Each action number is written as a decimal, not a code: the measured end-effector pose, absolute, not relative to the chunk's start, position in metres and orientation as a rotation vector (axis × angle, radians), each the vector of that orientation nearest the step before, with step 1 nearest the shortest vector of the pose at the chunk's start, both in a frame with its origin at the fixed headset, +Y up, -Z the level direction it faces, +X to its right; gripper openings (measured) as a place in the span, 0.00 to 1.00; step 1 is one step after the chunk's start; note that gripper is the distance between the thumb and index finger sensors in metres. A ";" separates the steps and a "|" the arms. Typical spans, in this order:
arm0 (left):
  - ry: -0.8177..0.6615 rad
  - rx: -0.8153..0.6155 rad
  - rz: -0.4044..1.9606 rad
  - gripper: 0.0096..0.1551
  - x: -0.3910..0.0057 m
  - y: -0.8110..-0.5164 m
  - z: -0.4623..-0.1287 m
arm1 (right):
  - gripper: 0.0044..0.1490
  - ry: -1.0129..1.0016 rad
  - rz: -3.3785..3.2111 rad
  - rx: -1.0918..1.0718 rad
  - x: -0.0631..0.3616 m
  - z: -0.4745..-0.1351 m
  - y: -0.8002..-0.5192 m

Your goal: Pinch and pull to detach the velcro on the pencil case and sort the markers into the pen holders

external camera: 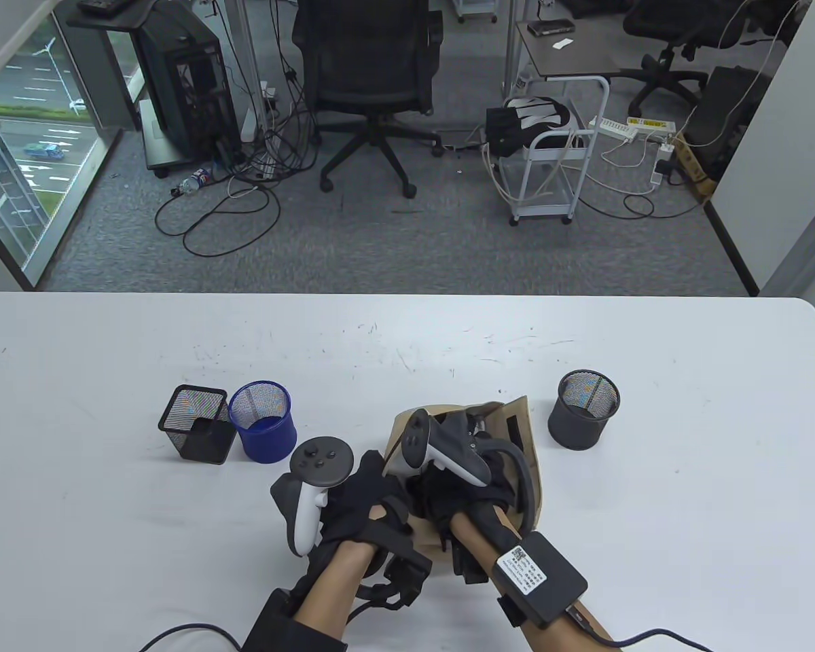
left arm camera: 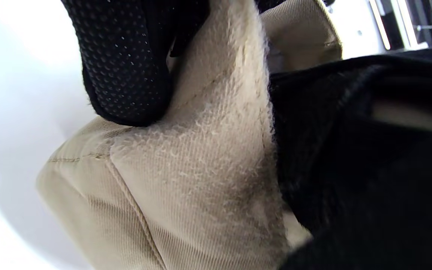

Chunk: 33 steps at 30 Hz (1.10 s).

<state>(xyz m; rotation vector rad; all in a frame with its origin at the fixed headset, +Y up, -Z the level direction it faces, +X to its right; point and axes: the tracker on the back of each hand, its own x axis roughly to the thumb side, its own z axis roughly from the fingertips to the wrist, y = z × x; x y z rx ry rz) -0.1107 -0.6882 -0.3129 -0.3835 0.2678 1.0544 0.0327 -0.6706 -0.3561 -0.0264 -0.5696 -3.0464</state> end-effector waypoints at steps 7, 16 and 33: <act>0.304 -0.340 1.088 0.40 -0.127 -0.686 -0.316 | 0.58 -0.190 -3.213 0.062 0.062 -0.339 -0.622; 0.305 -0.290 1.223 0.39 -0.144 -0.686 -0.313 | 0.40 -0.575 -3.608 0.248 0.143 -0.363 -0.630; 0.266 -0.513 0.974 0.38 -0.148 -0.733 -0.322 | 0.35 -1.056 -3.445 0.342 0.167 -0.378 -0.691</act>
